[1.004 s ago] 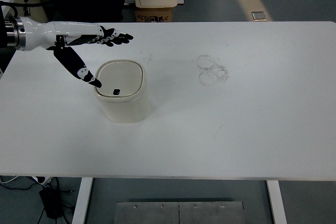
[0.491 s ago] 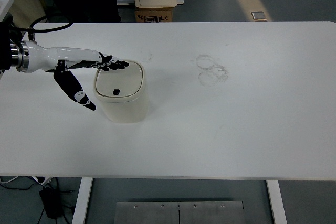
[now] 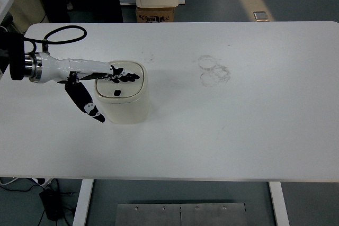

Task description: Open trash bin

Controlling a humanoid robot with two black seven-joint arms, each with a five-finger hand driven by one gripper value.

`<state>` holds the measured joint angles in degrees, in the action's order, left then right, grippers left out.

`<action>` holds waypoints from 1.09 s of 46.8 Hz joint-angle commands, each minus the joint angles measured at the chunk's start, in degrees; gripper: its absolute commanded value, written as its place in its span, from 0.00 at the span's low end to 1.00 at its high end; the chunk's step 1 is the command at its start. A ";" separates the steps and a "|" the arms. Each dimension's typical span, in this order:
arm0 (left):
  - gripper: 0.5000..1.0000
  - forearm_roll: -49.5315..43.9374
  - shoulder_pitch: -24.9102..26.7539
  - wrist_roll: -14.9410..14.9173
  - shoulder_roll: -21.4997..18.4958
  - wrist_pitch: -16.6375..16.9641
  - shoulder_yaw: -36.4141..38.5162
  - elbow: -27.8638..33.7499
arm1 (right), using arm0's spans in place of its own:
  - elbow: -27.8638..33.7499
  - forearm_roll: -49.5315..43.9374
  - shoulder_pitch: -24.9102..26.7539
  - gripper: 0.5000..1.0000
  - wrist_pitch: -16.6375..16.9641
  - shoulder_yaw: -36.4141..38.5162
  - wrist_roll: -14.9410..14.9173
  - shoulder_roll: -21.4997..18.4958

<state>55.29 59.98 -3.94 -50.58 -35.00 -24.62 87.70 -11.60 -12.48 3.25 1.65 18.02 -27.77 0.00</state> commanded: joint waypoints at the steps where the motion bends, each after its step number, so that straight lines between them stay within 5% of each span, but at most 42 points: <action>1: 1.00 0.00 -0.48 -0.01 -0.31 0.00 0.01 0.01 | 0.00 0.00 0.01 0.98 0.02 0.00 0.00 0.00; 51: 1.00 -0.09 -0.92 -0.01 -0.40 0.00 -0.16 -0.16 | 0.00 -0.08 0.01 0.98 0.02 0.00 0.00 0.00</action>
<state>55.27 58.62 -3.99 -50.98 -35.04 -24.63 87.63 -11.60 -12.52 3.25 1.64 18.02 -27.77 0.00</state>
